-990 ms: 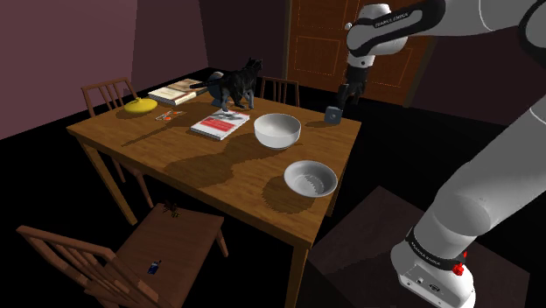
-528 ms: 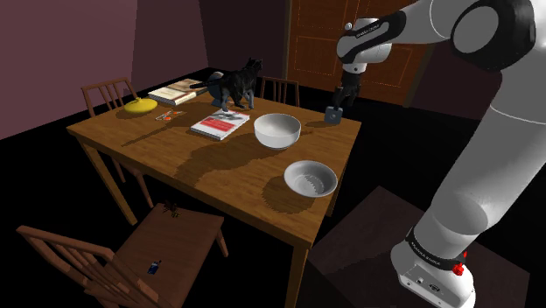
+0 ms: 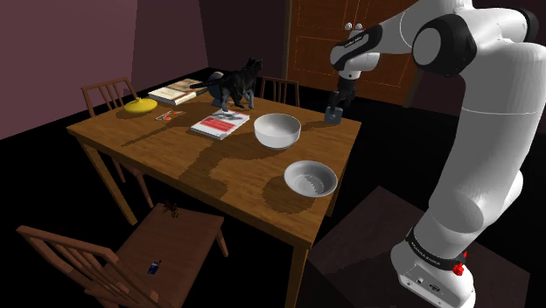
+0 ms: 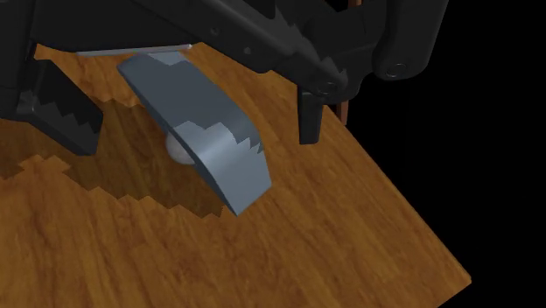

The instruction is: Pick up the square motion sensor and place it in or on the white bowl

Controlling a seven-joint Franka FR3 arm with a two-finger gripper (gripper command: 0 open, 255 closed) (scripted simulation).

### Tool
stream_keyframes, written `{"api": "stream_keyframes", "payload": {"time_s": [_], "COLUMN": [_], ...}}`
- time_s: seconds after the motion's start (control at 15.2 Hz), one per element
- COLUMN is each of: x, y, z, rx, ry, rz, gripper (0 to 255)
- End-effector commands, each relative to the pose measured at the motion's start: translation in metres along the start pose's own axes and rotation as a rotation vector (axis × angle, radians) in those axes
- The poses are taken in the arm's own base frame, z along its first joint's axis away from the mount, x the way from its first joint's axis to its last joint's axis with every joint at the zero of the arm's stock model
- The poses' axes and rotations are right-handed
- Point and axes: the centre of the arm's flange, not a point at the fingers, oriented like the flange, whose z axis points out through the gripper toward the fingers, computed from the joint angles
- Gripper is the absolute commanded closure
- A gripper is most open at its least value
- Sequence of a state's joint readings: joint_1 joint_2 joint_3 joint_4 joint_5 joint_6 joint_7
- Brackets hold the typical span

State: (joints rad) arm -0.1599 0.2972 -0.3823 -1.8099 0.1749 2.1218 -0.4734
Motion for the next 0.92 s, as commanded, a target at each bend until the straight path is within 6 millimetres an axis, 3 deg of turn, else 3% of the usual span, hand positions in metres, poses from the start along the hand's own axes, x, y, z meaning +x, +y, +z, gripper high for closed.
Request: {"api": "stream_keyframes", "payload": {"time_s": [0.0,0.2,0.73,0.79,0.86], "x": [0.002,0.002,0.002,0.002,0.002], "y": [0.000,0.000,0.000,0.000,0.000], "z": [0.010,0.029,0.029,0.029,0.029], "rx": [0.000,0.000,0.000,0.000,0.000], "ry": [0.001,0.001,0.001,0.001,0.001], "rz": [0.000,0.000,0.000,0.000,0.000], "gripper": [0,0,0,255,255]}}
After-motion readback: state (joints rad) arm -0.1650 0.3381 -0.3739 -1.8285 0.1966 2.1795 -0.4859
